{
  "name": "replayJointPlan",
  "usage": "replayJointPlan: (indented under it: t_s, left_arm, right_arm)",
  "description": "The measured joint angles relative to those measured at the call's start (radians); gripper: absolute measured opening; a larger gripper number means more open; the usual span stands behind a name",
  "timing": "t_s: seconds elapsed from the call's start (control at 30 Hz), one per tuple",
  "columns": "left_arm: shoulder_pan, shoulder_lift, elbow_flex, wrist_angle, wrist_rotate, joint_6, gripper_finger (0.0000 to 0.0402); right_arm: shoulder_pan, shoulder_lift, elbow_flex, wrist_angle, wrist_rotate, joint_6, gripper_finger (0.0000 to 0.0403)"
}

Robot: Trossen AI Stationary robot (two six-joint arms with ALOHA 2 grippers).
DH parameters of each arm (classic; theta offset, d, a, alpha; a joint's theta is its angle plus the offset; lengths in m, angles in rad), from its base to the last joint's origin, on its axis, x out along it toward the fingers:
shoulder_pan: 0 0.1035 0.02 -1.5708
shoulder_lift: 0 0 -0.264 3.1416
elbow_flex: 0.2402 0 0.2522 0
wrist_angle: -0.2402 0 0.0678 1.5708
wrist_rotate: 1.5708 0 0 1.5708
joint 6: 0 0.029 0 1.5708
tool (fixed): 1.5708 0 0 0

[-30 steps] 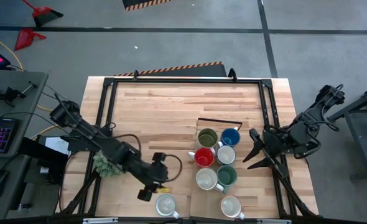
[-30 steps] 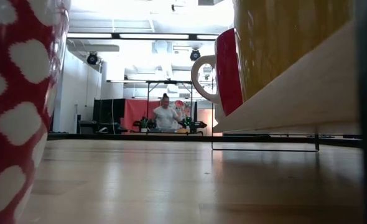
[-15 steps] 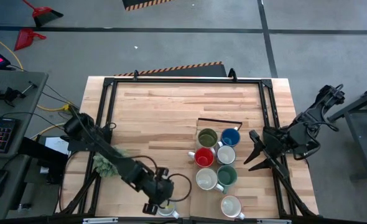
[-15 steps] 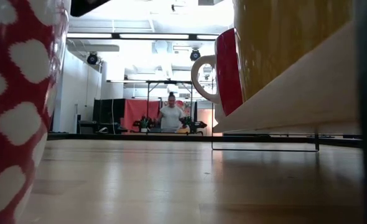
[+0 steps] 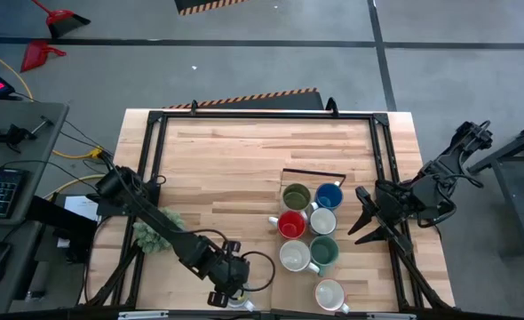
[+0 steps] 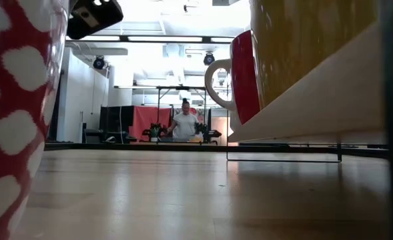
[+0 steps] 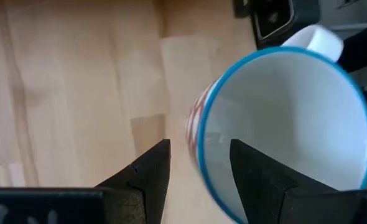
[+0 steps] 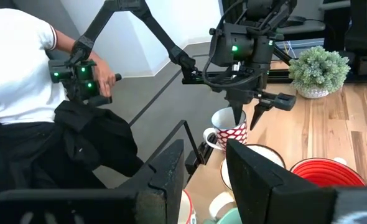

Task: Place coffee mugs
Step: Put the red and white mug on the shelf

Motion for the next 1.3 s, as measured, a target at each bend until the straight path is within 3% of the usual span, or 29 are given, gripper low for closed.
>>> replayJointPlan:
  t_s: [0.43, 0.87, 1.3]
  left_arm:
    - [0.014, 0.057, -0.001, 0.022, 0.016, 0.019, 0.0145]
    - [0.029, 0.056, 0.000, 0.002, 0.019, 0.106, 0.0015]
    - [0.042, 0.011, -0.001, -0.150, -0.001, 0.360, 0.0010]
  right_arm:
    - [0.000, 0.000, 0.000, -0.012, 0.000, 0.006, 0.0108]
    - [0.000, 0.000, 0.000, -0.040, 0.001, 0.044, 0.0108]
    - [0.000, 0.004, 0.000, -0.050, 0.025, 0.040, 0.0108]
